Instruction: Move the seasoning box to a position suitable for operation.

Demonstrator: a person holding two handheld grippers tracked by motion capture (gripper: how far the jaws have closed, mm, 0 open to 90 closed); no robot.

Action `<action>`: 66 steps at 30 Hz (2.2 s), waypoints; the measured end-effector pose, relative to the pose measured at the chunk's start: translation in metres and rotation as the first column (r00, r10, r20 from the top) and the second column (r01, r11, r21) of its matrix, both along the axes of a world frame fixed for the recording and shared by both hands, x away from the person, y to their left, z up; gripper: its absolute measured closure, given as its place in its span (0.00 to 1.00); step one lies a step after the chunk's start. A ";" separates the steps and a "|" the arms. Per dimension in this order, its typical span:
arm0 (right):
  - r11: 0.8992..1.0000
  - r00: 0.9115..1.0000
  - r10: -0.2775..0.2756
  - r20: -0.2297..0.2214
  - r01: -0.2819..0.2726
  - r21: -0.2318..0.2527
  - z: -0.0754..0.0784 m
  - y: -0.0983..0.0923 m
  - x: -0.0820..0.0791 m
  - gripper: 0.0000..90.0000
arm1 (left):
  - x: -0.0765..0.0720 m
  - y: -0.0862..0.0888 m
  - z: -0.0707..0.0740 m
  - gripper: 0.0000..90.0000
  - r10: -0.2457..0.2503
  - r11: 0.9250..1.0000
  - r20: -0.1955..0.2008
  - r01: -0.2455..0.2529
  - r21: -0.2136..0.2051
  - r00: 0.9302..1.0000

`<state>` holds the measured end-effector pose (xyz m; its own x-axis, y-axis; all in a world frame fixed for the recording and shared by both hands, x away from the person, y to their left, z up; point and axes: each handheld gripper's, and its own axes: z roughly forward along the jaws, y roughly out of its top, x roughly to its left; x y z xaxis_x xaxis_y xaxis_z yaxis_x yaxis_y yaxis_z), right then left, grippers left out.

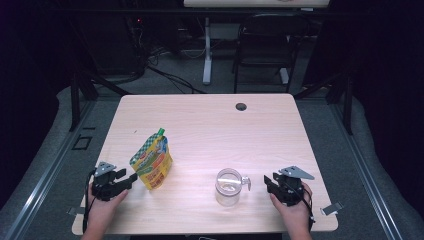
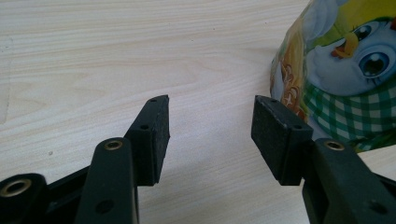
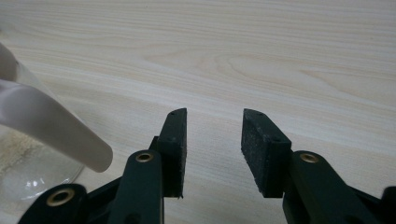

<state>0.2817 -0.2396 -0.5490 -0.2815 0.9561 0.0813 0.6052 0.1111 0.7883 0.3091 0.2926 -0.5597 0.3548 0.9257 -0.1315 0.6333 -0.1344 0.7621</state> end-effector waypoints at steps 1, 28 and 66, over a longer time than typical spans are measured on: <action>1.000 1.000 0.000 -0.001 0.000 0.000 0.001 0.000 -0.001 0.68 | 0.000 0.000 0.000 0.52 0.001 1.000 0.002 -0.001 -0.001 1.000; 0.991 0.990 0.137 0.042 -0.137 -0.007 0.022 0.021 -0.028 0.82 | 0.005 -0.003 0.005 0.57 -0.005 1.000 0.008 0.005 -0.022 1.000; 0.975 0.975 0.224 0.011 -0.224 0.013 0.018 0.042 -0.018 0.94 | -0.005 0.010 0.003 0.58 0.038 0.999 0.004 -0.038 -0.012 0.999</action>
<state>0.2637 -0.1972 -0.5312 -0.4889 0.8676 0.0909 0.5588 0.2314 0.7964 0.3038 0.3025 -0.5565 0.3199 0.9369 -0.1411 0.6343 -0.1012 0.7664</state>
